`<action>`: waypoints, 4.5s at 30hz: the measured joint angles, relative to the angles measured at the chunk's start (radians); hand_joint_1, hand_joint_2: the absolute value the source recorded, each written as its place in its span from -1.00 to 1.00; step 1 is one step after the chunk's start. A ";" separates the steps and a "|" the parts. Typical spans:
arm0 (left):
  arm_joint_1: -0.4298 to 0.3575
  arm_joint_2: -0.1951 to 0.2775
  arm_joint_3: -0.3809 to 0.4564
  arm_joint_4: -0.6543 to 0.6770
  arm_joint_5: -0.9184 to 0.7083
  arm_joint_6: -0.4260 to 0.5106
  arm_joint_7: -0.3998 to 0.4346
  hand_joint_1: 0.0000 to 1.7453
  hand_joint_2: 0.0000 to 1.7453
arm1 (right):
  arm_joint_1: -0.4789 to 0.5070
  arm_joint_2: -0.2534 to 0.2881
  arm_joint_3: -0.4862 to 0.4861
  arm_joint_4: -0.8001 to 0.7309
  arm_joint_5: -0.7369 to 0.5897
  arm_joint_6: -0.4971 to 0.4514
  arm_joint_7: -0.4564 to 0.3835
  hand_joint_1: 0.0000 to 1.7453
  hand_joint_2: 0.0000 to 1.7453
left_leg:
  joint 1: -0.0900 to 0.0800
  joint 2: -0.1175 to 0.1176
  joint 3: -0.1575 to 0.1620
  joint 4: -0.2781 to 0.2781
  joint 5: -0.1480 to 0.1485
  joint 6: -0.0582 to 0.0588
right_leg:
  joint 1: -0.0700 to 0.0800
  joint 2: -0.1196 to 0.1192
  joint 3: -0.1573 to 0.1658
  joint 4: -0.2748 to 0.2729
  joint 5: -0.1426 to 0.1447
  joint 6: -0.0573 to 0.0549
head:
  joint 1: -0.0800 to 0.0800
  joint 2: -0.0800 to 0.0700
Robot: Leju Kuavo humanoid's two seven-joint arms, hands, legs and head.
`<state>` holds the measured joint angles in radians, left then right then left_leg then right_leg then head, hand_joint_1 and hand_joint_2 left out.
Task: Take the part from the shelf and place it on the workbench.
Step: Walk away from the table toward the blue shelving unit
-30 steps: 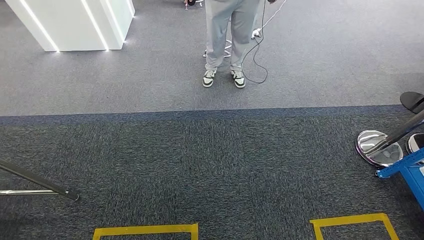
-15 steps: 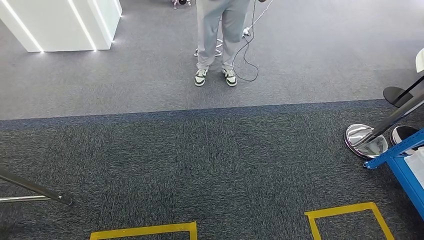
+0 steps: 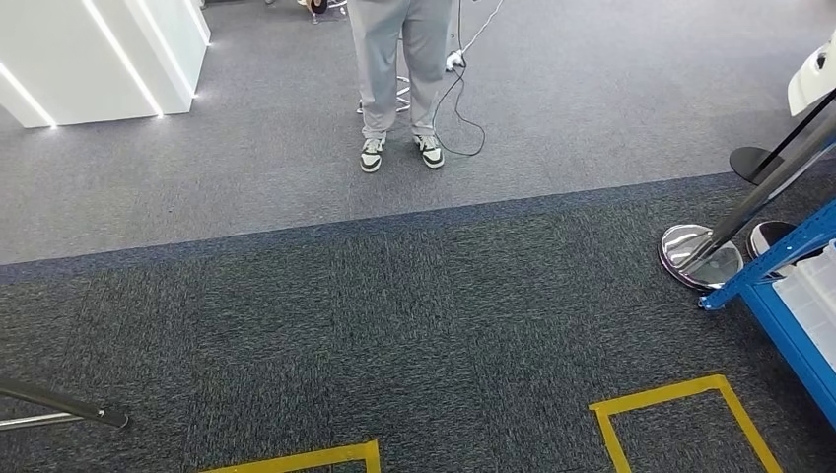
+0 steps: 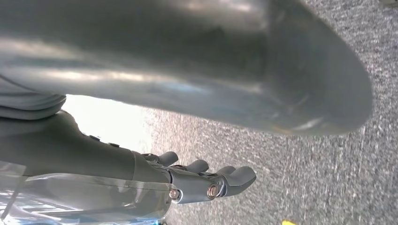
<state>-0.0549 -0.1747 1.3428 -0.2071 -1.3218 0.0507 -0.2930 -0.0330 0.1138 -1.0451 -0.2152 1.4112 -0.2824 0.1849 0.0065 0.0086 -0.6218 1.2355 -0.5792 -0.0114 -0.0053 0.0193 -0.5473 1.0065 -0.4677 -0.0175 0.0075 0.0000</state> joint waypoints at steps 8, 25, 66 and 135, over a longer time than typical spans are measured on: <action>0.000 0.000 0.000 0.000 0.000 -0.018 -0.010 -1.00 -1.00 | 0.002 0.002 0.000 0.000 0.010 -0.004 -0.007 -1.00 -1.00 | -0.002 -0.019 0.099 -0.238 0.100 0.036 | -0.001 0.022 -0.014 0.023 -0.011 0.035 | 0.002 0.000; 0.001 0.002 0.003 0.000 0.004 -0.025 0.039 -1.00 -1.00 | -0.002 0.007 -0.003 0.001 0.011 -0.004 -0.008 -1.00 -1.00 | -0.006 0.021 0.079 -0.174 0.050 0.005 | -0.004 -0.029 0.003 -0.001 -0.005 0.006 | 0.007 0.000; -0.002 -0.008 0.011 0.000 -0.008 -0.014 0.060 -1.00 -1.00 | -0.001 0.007 -0.032 0.001 0.003 0.012 0.006 -1.00 -1.00 | -0.004 -0.036 0.089 -0.218 0.092 0.017 | 0.001 0.024 -0.010 0.017 -0.005 0.011 | 0.003 0.000; -0.001 -0.024 0.014 0.000 -0.008 -0.030 0.063 -1.00 -1.00 | 0.003 0.001 -0.047 0.001 0.017 0.013 0.002 -1.00 -1.00 | 0.001 0.000 0.096 -0.245 0.110 0.050 | -0.007 -0.004 -0.097 0.189 -0.106 0.044 | 0.013 0.000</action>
<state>-0.0556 -0.1983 1.3568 -0.2071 -1.3302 0.0210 -0.2299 -0.0304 0.1145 -1.0922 -0.2144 1.4277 -0.2694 0.1867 0.0074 0.0085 -0.5255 0.9910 -0.4693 0.0384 -0.0124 0.0155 -0.6445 1.1958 -0.5733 0.0264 0.0203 0.0000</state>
